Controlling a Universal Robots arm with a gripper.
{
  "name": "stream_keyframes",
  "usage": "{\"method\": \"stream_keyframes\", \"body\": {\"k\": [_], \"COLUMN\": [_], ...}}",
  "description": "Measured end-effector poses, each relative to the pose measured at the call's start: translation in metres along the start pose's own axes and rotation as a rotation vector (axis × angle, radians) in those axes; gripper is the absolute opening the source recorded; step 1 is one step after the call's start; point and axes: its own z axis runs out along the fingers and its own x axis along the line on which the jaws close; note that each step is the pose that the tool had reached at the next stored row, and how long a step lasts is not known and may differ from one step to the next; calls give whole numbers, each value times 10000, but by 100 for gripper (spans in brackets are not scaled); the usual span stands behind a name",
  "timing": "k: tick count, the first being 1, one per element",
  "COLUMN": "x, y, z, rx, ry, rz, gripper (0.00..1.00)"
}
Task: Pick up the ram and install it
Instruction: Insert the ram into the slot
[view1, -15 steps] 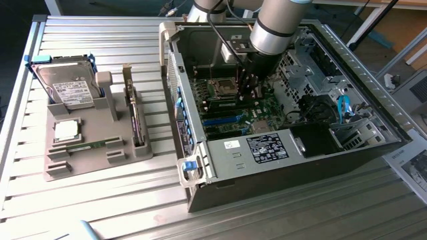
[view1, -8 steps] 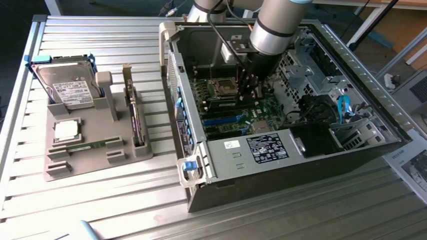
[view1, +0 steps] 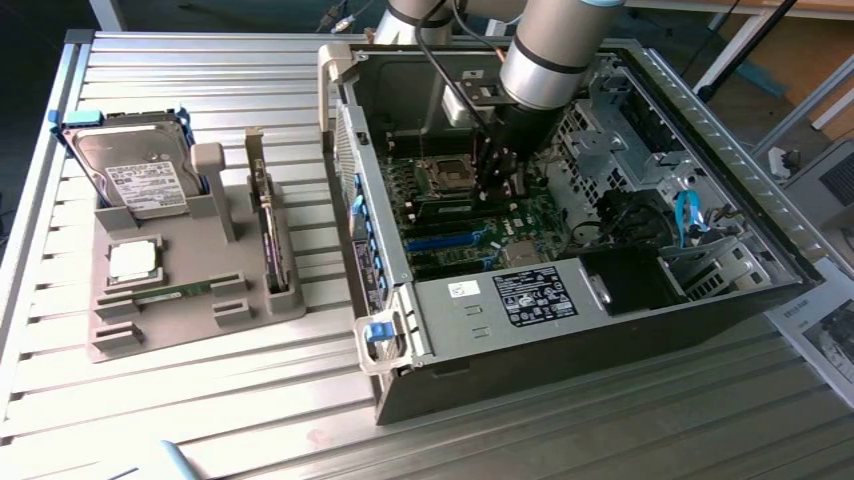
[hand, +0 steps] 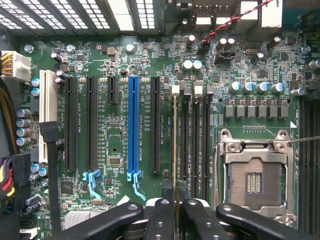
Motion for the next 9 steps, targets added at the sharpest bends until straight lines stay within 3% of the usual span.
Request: {"method": "stream_keyframes", "body": {"k": [9], "x": [-1], "y": [-7], "z": [20], "rx": [0], "ry": [-2], "rz": [56], "gripper": [13]}}
